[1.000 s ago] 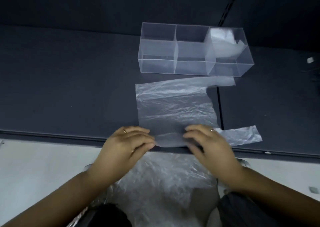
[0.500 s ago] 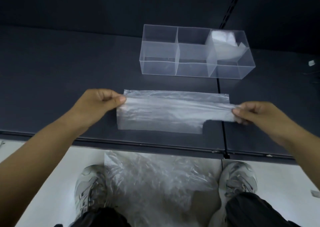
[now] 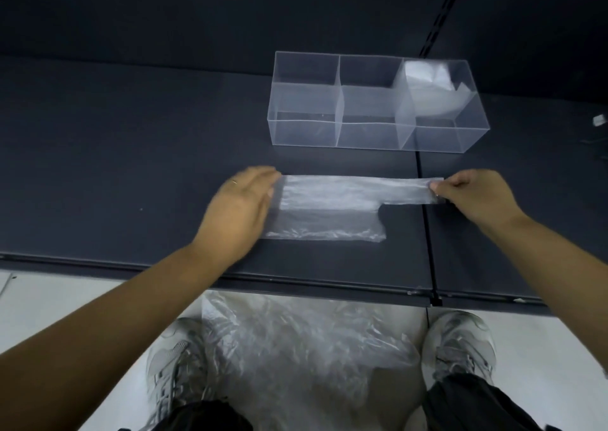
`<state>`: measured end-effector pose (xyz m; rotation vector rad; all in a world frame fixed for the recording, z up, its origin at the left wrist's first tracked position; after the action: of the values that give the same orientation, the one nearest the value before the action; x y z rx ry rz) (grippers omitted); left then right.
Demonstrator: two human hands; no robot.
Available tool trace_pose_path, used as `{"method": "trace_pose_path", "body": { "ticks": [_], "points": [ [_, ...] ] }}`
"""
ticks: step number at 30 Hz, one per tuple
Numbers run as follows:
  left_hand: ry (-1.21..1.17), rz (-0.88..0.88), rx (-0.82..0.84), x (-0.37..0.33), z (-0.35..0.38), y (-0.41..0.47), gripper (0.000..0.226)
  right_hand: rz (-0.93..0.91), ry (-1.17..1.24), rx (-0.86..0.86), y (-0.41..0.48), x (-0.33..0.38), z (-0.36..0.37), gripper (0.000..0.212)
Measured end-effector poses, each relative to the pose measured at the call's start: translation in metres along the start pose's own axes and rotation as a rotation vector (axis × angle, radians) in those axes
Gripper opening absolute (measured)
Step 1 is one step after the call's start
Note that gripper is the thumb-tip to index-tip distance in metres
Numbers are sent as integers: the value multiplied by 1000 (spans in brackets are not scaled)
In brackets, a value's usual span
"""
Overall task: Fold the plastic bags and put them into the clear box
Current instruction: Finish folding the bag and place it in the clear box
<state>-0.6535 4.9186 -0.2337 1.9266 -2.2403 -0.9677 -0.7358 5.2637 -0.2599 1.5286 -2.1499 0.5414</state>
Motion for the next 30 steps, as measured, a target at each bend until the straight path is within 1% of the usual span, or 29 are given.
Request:
{"method": "trace_pose_path", "body": {
  "ticks": [1,2,3,4,5,6,8,9,10,12,14,16,19,23,26,28,29,30],
  "points": [
    [28,42,105,-5,12,-8,37,-34,-73,-79,-4,9,-5,23],
    [66,55,193,-5,23,-16,44,-111,-116,-185,-11,25,-10,25],
    [113,49,257,-1,31,-22,52,-226,-114,-282,-24,48,-12,25],
    [159,34,299,5,37,-27,61,-359,-69,-321,-44,76,-6,25],
    [202,23,324,10,41,-30,69,-483,2,-271,-66,104,8,27],
    [238,21,339,14,43,-32,73,-582,89,-143,-90,131,29,32],
    [286,41,370,15,45,-33,72,-676,202,166,-136,171,78,44],
    [311,58,391,14,46,-34,68,-701,207,246,-152,183,98,48],
    [334,74,403,12,46,-34,65,-714,182,278,-161,190,113,52],
    [342,67,407,12,44,-34,66,-694,53,270,-157,183,135,57],
    [319,36,413,14,45,-34,73,-698,-147,220,-141,160,143,62],
    [314,32,416,16,47,-34,86,-731,-306,178,-125,134,141,66],
    [348,30,429,20,46,-35,97,-709,-408,119,-98,90,120,70],
    [368,10,447,24,42,-37,104,-609,-452,27,-64,43,81,68],
    [376,3,449,21,36,-34,110,-583,-485,-59,-56,34,58,65],
    [332,22,393,10,29,-29,108,-640,-389,-127,-63,42,41,62],
    [281,56,348,0,25,-26,104,-689,-290,-130,-71,50,33,59],
    [210,101,318,-14,23,-25,98,-743,-187,-93,-81,56,28,52]
  ]
}}
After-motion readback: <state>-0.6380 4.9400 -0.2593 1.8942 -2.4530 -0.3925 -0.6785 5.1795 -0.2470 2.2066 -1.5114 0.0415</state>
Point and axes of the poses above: each hand's wrist, its own y-axis towards the middle knuckle, its own z-axis out of the palm, x = y × z, the point moved 8 cm from there along y, towards the middle knuckle, and after that the axes turned 13 degrees about -x, right-handed, at the moved point
